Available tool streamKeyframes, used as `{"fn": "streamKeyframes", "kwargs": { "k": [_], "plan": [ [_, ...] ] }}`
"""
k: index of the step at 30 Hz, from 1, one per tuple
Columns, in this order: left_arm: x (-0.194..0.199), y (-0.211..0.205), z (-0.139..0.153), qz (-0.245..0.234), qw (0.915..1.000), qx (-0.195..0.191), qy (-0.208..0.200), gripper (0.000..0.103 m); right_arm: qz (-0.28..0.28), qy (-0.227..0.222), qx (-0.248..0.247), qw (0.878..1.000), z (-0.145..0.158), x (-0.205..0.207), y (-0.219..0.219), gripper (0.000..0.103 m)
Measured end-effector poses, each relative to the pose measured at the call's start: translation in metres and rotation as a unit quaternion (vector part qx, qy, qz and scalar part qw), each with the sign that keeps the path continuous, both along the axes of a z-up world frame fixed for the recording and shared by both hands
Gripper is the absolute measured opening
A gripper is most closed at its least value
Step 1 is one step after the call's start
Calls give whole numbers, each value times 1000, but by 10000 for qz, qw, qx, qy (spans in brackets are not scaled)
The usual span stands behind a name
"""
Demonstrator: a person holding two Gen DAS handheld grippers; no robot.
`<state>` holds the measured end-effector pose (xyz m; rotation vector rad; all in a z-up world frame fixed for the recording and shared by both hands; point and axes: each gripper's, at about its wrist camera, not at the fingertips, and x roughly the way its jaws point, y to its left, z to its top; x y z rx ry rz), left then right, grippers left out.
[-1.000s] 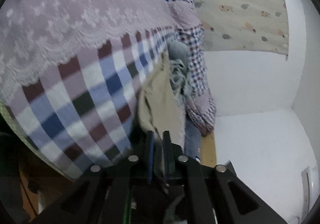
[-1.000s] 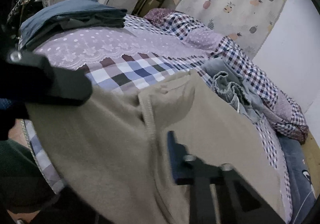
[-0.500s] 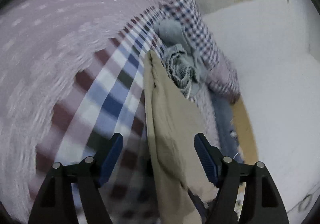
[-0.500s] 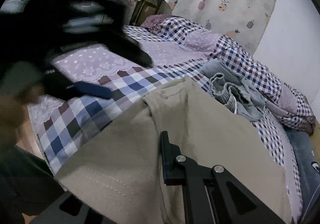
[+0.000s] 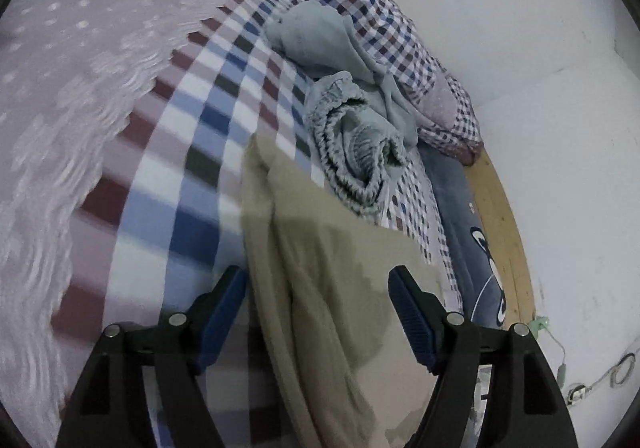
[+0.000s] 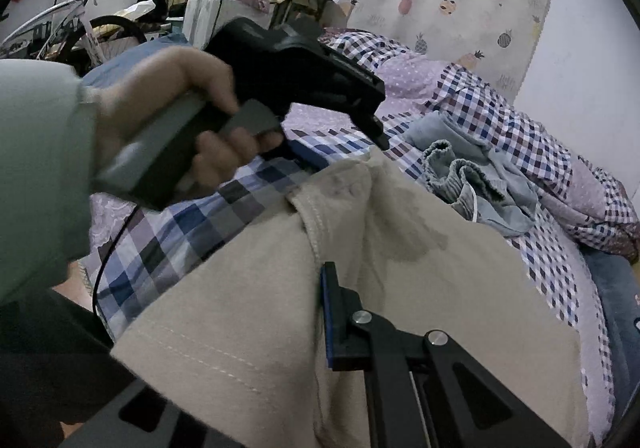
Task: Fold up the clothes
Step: 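Lift the khaki shirt with both grippers and fold it over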
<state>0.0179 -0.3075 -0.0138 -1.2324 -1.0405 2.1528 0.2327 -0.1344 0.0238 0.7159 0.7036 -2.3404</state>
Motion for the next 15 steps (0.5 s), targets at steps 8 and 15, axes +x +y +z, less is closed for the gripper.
{"fn": "streamKeyframes", "kwargs": {
  "k": [8,15],
  "plan": [
    [-54,11,-9,-173,9993,-267,-176,73,-46,-110,-76,9999,12,-2,10,4],
    [-67,15,-21,-112,9982,-437,-403,15,-84,-73,-1,9999,17,-2,13,4]
  ]
}}
